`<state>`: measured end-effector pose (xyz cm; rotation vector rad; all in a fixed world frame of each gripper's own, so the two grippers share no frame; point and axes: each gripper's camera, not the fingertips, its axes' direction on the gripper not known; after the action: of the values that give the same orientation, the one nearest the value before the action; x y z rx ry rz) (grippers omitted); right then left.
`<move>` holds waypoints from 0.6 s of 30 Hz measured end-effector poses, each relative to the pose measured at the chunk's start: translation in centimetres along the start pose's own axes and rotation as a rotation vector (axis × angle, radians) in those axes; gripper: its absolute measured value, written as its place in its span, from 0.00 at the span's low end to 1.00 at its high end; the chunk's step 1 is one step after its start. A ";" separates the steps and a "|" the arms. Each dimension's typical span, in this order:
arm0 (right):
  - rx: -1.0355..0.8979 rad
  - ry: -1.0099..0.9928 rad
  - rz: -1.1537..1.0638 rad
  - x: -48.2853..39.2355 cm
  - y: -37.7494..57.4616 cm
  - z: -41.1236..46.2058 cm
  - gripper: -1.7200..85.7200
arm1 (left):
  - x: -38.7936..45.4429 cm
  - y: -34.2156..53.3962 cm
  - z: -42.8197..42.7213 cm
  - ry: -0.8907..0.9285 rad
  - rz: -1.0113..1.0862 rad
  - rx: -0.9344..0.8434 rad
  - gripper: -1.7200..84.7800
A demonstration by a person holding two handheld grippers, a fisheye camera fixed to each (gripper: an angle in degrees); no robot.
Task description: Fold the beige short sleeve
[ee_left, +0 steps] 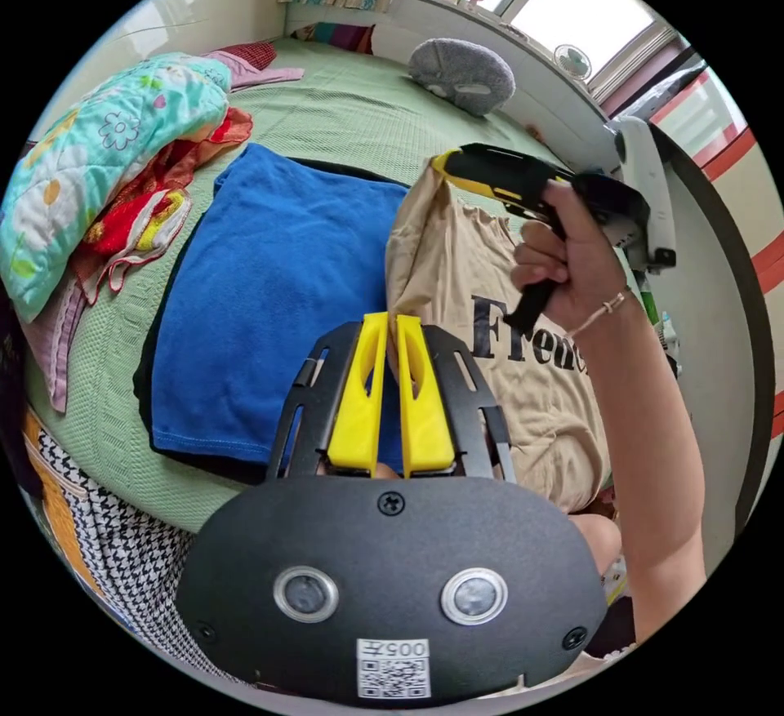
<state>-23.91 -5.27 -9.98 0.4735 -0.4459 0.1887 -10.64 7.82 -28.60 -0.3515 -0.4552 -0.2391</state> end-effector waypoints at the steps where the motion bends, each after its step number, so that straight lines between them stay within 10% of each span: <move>1: -0.050 0.005 0.019 -0.3 -0.2 1.6 0.05 | -0.3 0.2 -0.3 -0.023 -0.027 0.019 0.06; 8: 0.038 -0.058 -0.135 -2.9 2.7 -0.2 0.10 | -1.4 1.3 -2.2 0.022 -0.022 0.095 0.07; 18: -0.028 0.427 -0.014 4.5 18.5 -6.7 0.12 | 5.1 1.6 -0.3 0.047 0.167 0.042 0.08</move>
<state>-22.59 14.49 -5.92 0.3951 -0.0275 0.2622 -5.54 8.38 -26.92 -0.3397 -0.3817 -0.0755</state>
